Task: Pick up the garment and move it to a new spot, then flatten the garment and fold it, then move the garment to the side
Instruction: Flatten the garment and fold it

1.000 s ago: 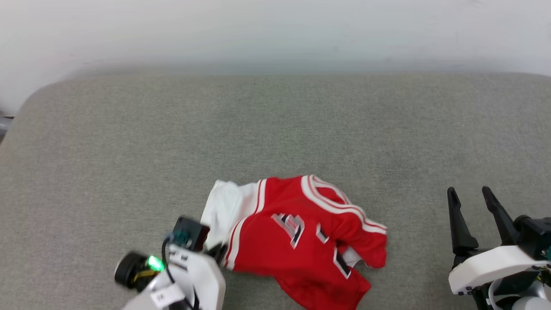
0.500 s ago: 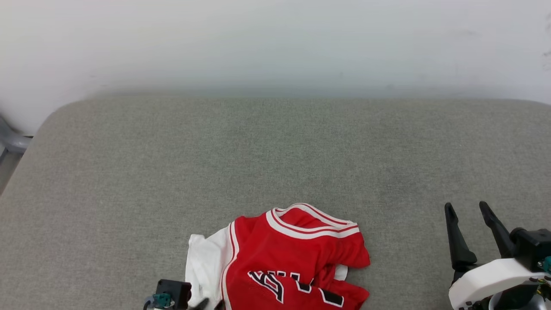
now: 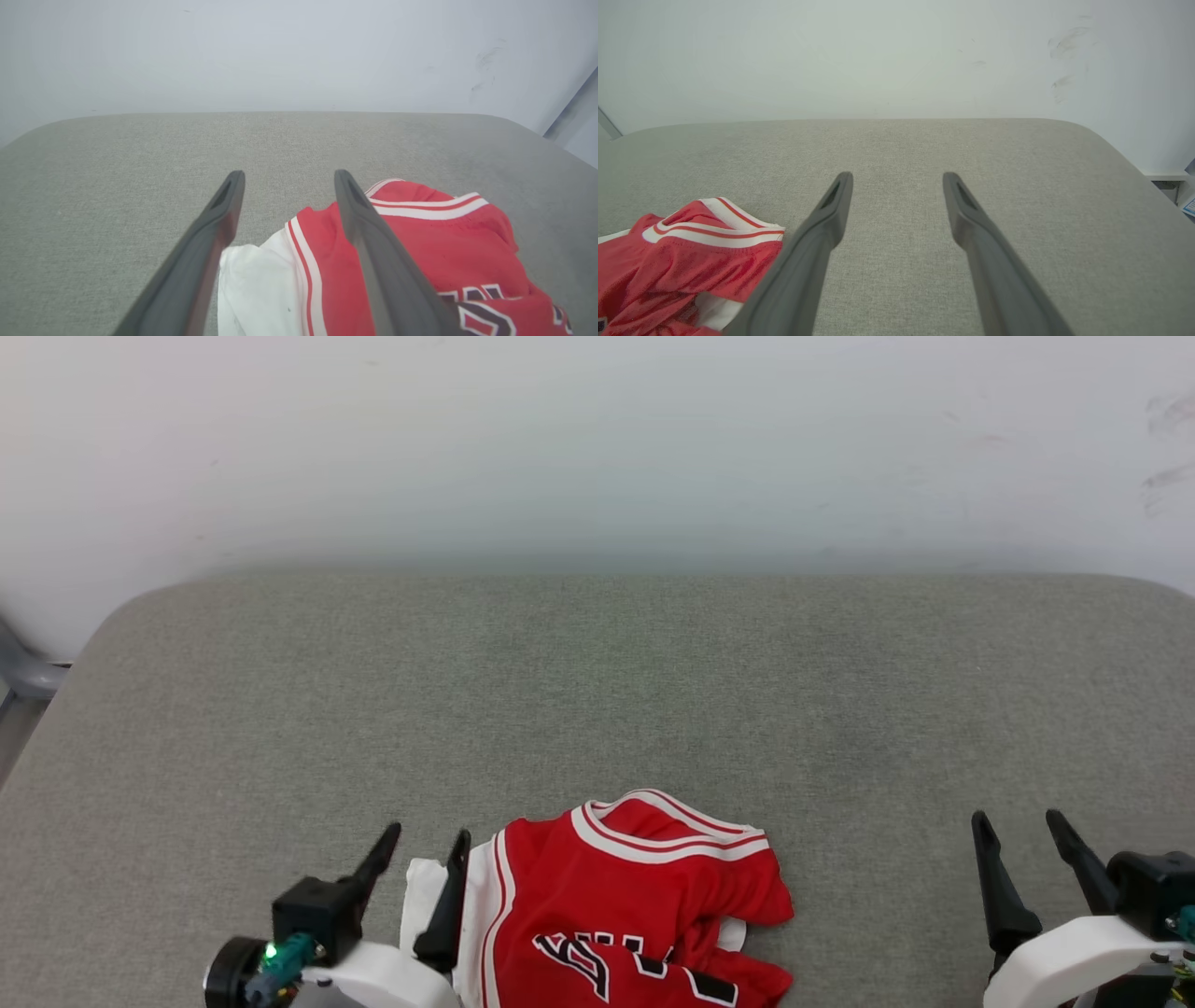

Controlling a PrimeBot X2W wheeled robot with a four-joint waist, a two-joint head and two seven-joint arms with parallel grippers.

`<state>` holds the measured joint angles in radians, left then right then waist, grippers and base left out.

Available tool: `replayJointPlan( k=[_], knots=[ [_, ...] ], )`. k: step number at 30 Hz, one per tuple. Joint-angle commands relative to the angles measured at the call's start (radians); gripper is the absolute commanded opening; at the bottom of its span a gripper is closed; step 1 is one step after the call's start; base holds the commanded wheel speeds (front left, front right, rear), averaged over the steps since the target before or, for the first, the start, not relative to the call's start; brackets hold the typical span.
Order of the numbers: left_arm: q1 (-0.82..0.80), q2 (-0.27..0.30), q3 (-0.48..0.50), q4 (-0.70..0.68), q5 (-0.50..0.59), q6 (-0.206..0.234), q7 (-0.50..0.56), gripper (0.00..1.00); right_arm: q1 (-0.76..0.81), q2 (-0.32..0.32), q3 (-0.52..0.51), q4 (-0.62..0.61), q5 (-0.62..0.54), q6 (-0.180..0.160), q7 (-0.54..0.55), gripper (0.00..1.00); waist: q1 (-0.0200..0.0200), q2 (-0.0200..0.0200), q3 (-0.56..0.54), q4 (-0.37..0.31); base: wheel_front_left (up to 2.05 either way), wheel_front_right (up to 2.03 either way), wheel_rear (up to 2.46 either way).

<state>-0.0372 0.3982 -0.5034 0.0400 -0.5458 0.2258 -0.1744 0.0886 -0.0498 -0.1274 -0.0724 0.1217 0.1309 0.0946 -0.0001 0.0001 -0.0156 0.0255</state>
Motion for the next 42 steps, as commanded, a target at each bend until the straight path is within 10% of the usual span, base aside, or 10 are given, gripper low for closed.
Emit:
replayJointPlan(
  k=[1,27,28,30,42],
  knots=[
    [-0.022,0.0,0.019,-0.007,0.004,0.011,-0.021,1.0,0.017,-0.001,-0.001,0.005,-0.007,0.0,0.021,1.0,0.0001,-0.0001,0.002,0.006,0.0,0.0,0.0],
    [-0.14,-0.036,0.068,-0.083,0.061,-0.003,-0.087,1.0,-0.261,-0.106,0.298,0.297,0.178,0.0,0.556,1.0,0.0001,-0.0001,0.14,0.171,0.0,0.0,0.0],
    [-0.141,-0.039,0.068,-0.08,0.06,-0.005,-0.087,1.0,-0.27,-0.114,0.305,0.308,0.184,0.0,0.562,0.79,0.0001,-0.0001,0.143,0.175,0.0,0.0,0.0],
    [-0.142,-0.045,0.069,-0.074,0.059,-0.009,-0.089,1.0,-0.287,-0.12,0.318,0.321,0.214,0.0,0.563,0.01,0.0001,-0.0001,0.148,0.18,0.0,0.0,0.0],
    [-0.164,-0.067,0.08,-0.056,0.067,-0.032,-0.092,1.0,-0.518,-0.216,0.349,0.3,0.217,0.0,0.497,0.0,0.0001,-0.0001,0.182,0.18,0.0,0.0,0.0]
  ],
)
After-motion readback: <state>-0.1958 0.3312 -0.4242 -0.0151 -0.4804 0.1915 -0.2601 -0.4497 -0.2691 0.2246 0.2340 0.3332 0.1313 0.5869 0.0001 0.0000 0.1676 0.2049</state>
